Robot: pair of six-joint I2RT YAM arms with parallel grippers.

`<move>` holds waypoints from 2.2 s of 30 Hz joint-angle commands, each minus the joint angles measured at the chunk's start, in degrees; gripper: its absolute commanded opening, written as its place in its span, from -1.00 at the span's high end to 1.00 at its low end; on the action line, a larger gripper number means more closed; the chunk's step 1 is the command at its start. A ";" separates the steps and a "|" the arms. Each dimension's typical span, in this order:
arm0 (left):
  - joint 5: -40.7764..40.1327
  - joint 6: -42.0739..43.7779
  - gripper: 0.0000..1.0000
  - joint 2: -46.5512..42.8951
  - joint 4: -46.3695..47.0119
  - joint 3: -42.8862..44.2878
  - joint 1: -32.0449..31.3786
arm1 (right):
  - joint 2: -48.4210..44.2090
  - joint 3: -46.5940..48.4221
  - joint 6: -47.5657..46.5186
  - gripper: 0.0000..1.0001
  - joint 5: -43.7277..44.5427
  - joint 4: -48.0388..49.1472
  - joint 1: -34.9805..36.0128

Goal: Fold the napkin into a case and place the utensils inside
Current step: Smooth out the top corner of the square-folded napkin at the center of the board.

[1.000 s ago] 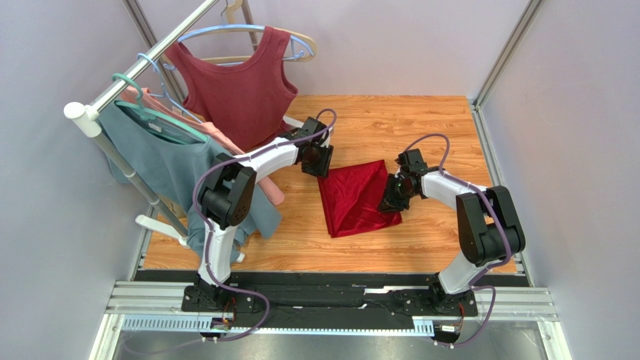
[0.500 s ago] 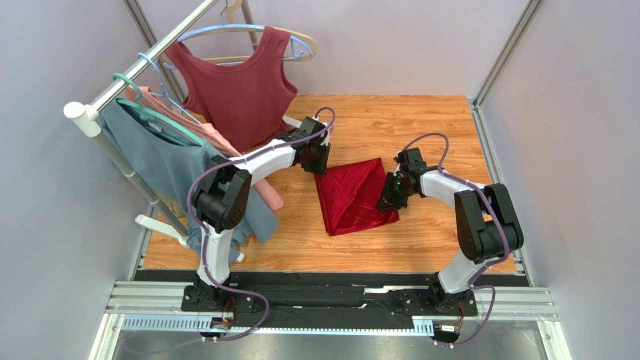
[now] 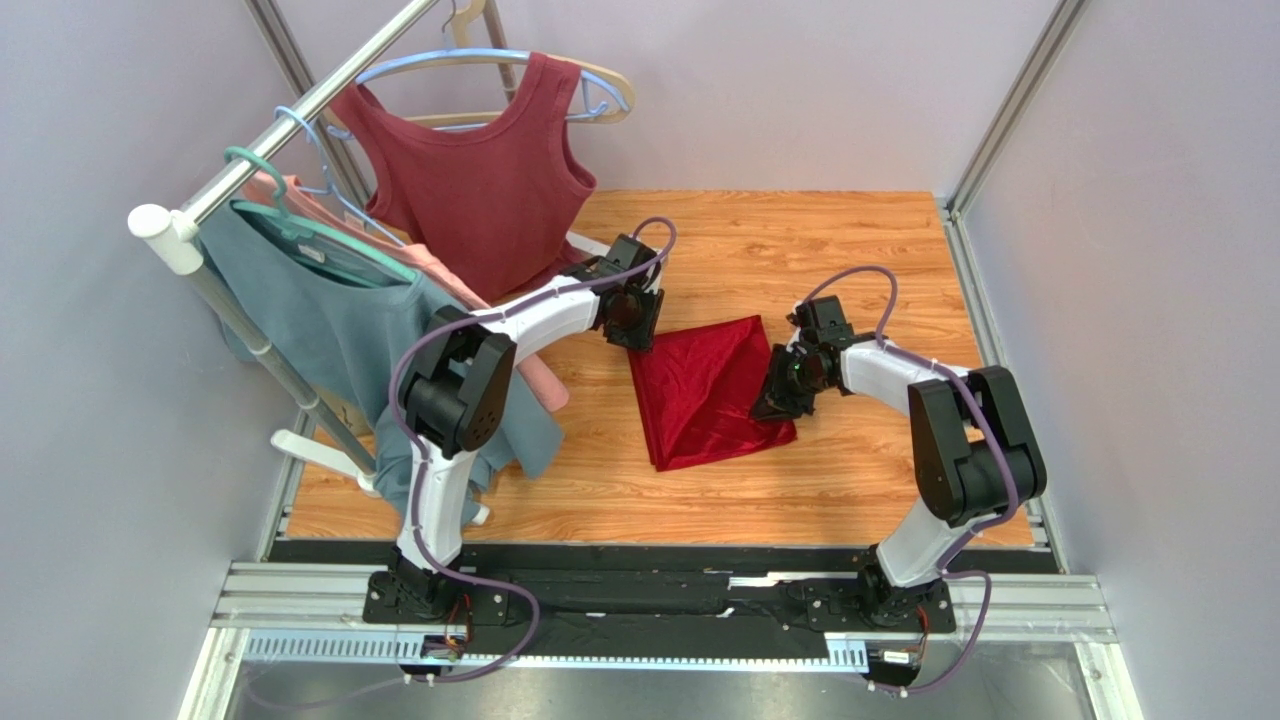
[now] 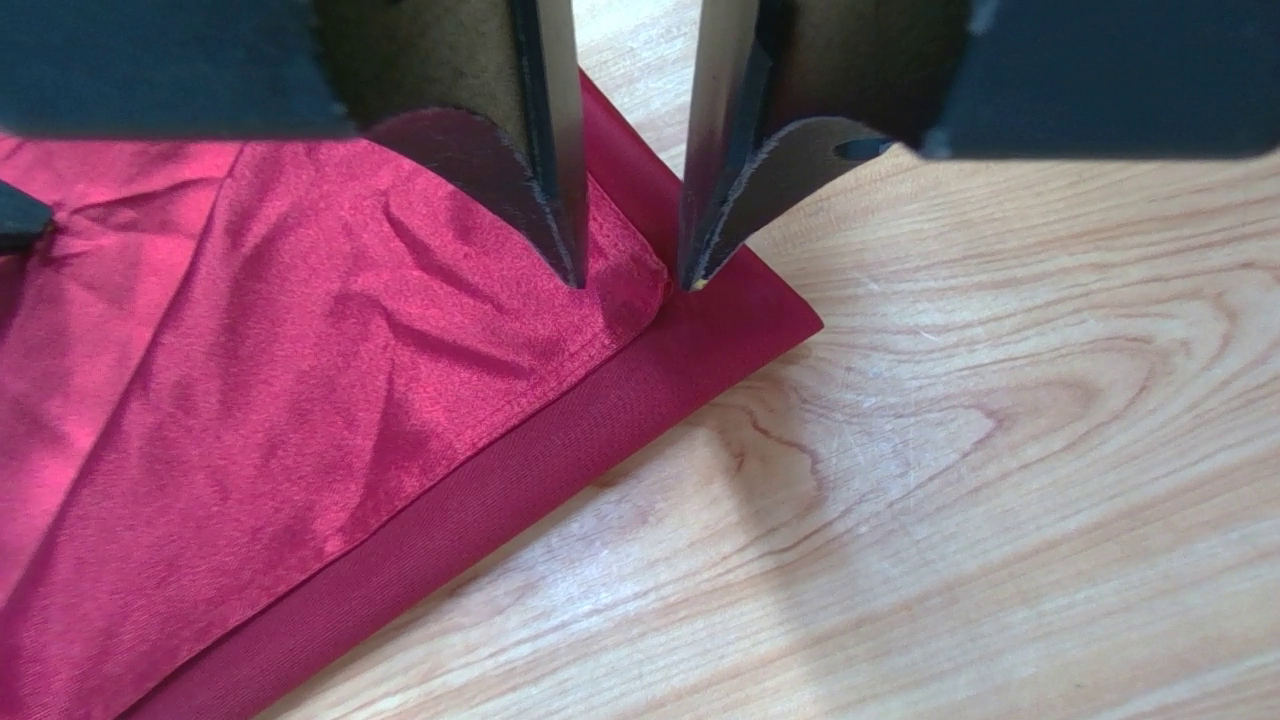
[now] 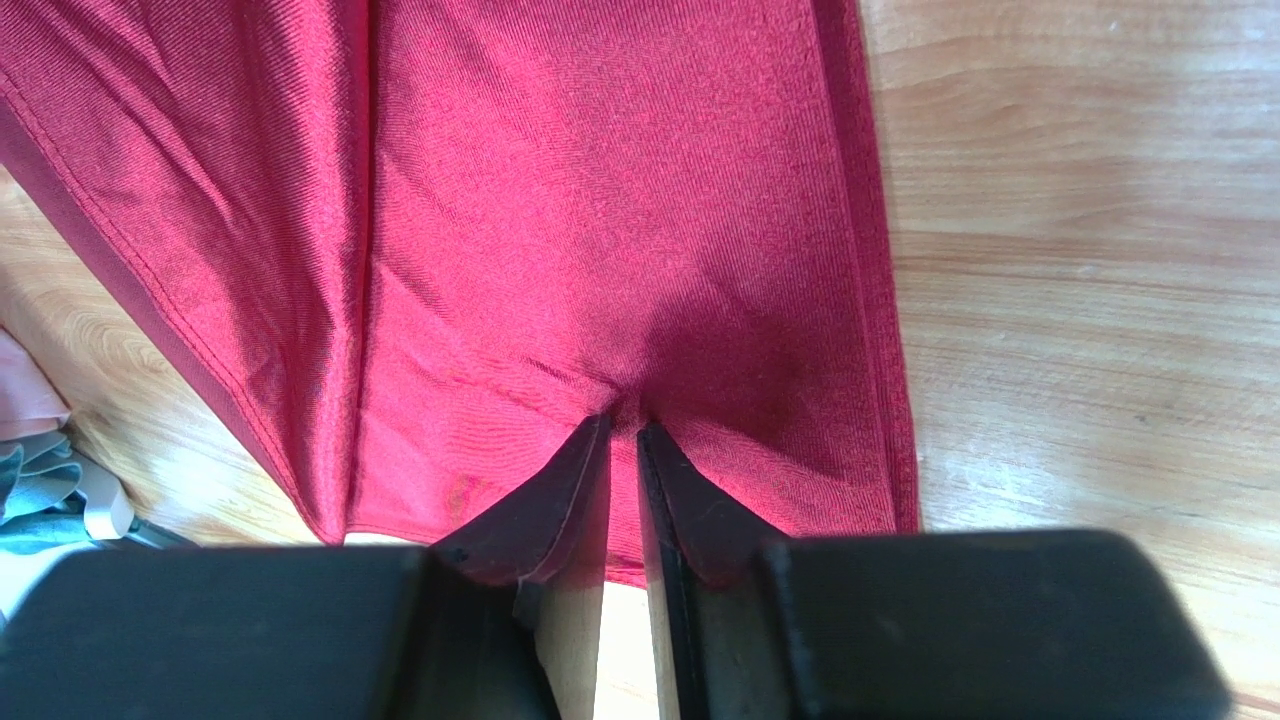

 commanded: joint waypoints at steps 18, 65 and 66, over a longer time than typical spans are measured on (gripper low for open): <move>-6.72 3.58 1.00 -1.77 -1.37 3.55 0.14 | 3.22 -1.24 -1.58 0.62 3.43 0.76 0.04; -6.45 3.67 1.00 1.13 0.04 4.25 2.69 | 8.14 15.20 3.78 1.00 -23.28 11.92 22.01; -6.54 3.58 1.00 1.13 0.12 4.25 2.86 | 8.49 15.02 4.04 1.00 -24.07 13.49 22.36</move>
